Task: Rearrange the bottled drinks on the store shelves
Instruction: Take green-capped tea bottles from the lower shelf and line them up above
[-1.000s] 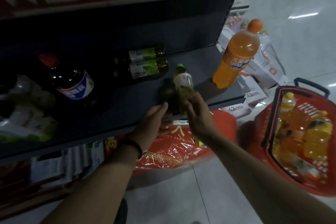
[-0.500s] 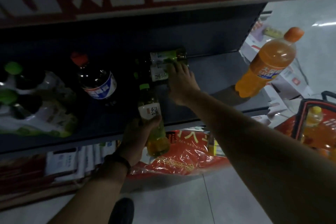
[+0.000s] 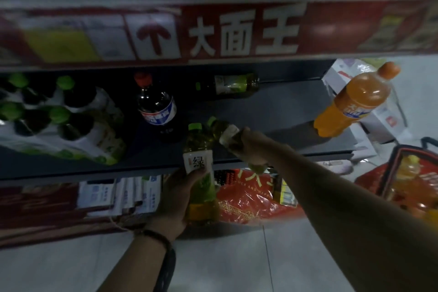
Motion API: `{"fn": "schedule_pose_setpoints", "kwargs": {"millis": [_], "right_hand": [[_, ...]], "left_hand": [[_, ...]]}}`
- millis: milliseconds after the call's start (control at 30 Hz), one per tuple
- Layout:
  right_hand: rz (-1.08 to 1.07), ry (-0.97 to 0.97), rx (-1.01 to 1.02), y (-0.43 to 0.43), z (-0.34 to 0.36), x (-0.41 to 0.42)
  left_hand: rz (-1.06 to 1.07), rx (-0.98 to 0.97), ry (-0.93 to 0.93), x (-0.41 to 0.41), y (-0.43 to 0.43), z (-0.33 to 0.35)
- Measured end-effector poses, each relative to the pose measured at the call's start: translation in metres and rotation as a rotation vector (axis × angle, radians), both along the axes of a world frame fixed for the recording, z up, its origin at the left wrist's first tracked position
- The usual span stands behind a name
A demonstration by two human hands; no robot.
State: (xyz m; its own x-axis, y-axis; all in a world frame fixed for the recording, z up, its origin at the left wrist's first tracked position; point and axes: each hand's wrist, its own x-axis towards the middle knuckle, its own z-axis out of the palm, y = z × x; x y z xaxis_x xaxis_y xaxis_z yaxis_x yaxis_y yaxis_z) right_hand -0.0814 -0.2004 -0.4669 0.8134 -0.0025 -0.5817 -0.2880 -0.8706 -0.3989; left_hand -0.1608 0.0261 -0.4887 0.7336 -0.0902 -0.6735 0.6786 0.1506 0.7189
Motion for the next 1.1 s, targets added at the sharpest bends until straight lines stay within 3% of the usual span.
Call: {"fn": "schedule_pose_setpoints", "kwargs": {"millis": [133, 233, 367, 533, 733, 1100], "right_hand": [[-0.245, 0.080, 0.424, 0.008, 0.047, -0.082], [-0.499, 0.105, 0.716, 0.026, 0.099, -0.138], [-0.548, 0.045, 0.918, 0.069, 0.204, -0.186], [-0.450, 0.009, 0.961, 0.124, 0.309, -0.220], [-0.274, -0.040, 0.959, 0.212, 0.409, -0.201], [-0.008, -0.296, 0.948, 0.427, 0.508, -0.115]], "left_hand": [[0.028, -0.076, 0.100, -0.040, 0.016, 0.057], [0.065, -0.096, 0.070, -0.075, 0.032, 0.123], [0.065, -0.045, 0.000, -0.115, 0.060, 0.212], [0.120, -0.028, -0.066, -0.154, 0.123, 0.309], [0.181, 0.073, -0.257, -0.139, 0.218, 0.405], [0.339, 0.200, -0.520, -0.073, 0.418, 0.512]]}}
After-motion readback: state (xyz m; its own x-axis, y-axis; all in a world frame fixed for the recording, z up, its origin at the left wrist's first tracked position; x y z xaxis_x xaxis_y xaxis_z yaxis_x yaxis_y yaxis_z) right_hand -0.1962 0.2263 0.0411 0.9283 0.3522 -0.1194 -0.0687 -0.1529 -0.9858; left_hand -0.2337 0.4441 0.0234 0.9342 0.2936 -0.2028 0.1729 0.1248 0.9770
